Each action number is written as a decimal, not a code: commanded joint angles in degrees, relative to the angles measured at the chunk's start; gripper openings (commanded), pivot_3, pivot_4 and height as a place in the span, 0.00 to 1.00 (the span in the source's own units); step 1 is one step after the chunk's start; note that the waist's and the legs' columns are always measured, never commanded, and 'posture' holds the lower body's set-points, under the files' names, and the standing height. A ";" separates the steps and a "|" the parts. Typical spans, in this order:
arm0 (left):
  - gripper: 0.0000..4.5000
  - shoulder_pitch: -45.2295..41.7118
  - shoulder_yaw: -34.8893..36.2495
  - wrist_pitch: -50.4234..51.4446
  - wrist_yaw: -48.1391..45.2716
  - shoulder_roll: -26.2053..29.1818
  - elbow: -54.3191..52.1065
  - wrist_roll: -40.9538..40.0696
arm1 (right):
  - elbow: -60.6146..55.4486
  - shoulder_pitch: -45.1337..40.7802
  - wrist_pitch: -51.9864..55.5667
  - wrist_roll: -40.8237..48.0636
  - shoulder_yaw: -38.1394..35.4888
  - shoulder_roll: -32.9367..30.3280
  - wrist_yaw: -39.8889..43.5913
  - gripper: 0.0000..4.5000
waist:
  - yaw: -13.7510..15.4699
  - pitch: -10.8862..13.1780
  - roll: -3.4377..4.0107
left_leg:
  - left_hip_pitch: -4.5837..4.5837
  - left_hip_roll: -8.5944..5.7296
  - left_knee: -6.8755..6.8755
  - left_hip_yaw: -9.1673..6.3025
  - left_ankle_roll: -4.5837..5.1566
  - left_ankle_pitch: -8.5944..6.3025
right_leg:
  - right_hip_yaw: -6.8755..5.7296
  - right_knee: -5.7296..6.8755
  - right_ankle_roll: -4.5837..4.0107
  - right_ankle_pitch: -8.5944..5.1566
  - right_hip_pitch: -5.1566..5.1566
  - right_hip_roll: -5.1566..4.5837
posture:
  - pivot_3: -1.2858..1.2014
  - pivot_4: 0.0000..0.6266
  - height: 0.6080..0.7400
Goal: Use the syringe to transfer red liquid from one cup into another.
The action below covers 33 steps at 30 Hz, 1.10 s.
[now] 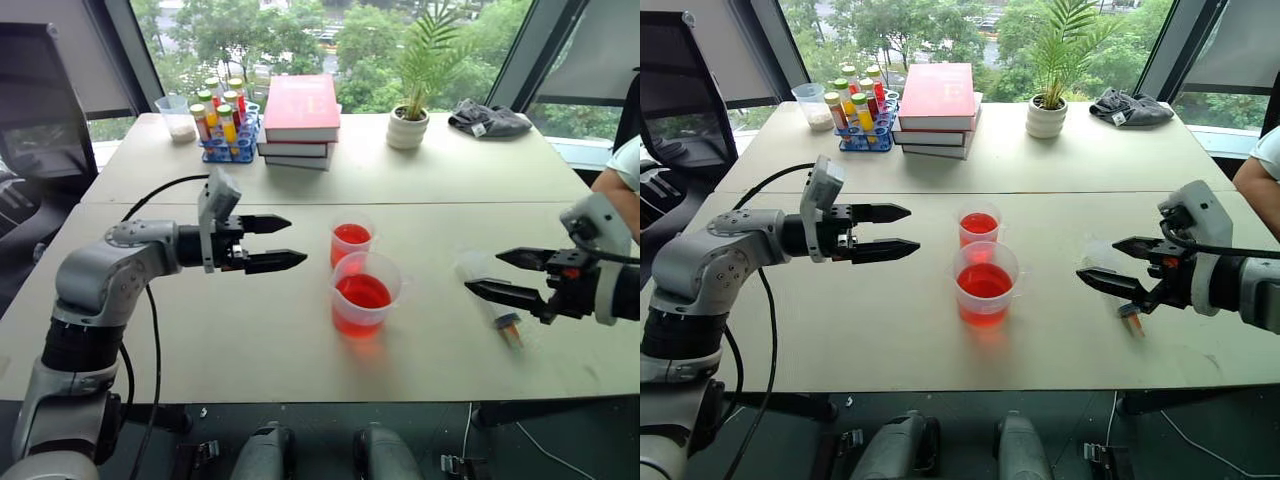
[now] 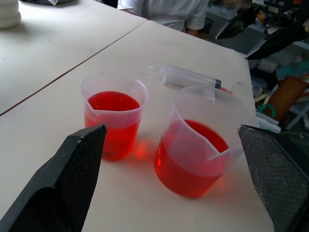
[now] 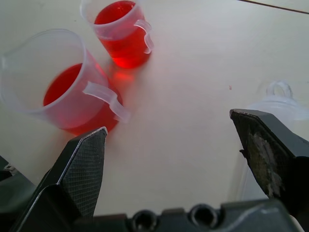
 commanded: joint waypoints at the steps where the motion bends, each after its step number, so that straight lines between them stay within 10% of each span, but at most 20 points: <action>1: 1.00 -1.66 0.36 -1.36 -0.12 -0.56 -0.94 -0.37 | 6.96 -6.96 2.06 -3.58 7.40 -0.80 -2.56 0.99 | -0.13 0.00 0.00 | 0.00 0.00 0.00 0.00 0.00 0.00 | 0.00 0.00 -0.01 0.00 0.00 0.00 | 0.52 0.24 1.00; 12: 1.00 0.27 0.57 -2.24 1.21 -2.51 -2.44 -0.40 | 34.90 -25.89 -4.38 -24.68 36.04 4.35 1.67 0.99 | -0.06 0.00 0.01 | -0.09 -0.02 -0.06 0.06 0.00 0.00 | 0.01 -0.03 0.03 0.02 -0.12 -0.01 | 0.52 0.24 1.00; 22: 1.00 3.43 2.05 -1.35 4.11 -2.36 -6.02 -1.88 | 44.35 -30.01 -10.74 -35.28 45.22 8.71 11.84 0.99 | -0.12 0.00 0.01 | -0.07 -0.03 -0.01 0.08 0.00 0.00 | -0.01 0.02 0.18 0.10 -0.11 0.17 | 0.52 0.24 1.00; 29: 1.00 2.96 2.00 -1.94 4.38 -2.07 -4.97 -2.08 | 43.62 -29.13 -11.07 -38.22 44.83 9.58 15.05 0.37 | -0.11 0.00 0.00 | -0.05 -0.01 -0.02 0.06 0.00 0.00 | -0.02 0.03 0.18 0.10 -0.10 0.20 | 0.52 0.24 1.00; 33: 1.00 0.44 1.87 -2.16 3.52 -2.47 -2.76 -2.34 | 39.84 -28.61 -10.97 -38.98 41.86 8.91 14.49 0.30 | -0.10 0.00 0.00 | -0.04 -0.01 -0.01 0.07 0.00 0.00 | -0.02 0.05 0.18 0.11 -0.10 0.20 | 0.52 0.24 1.00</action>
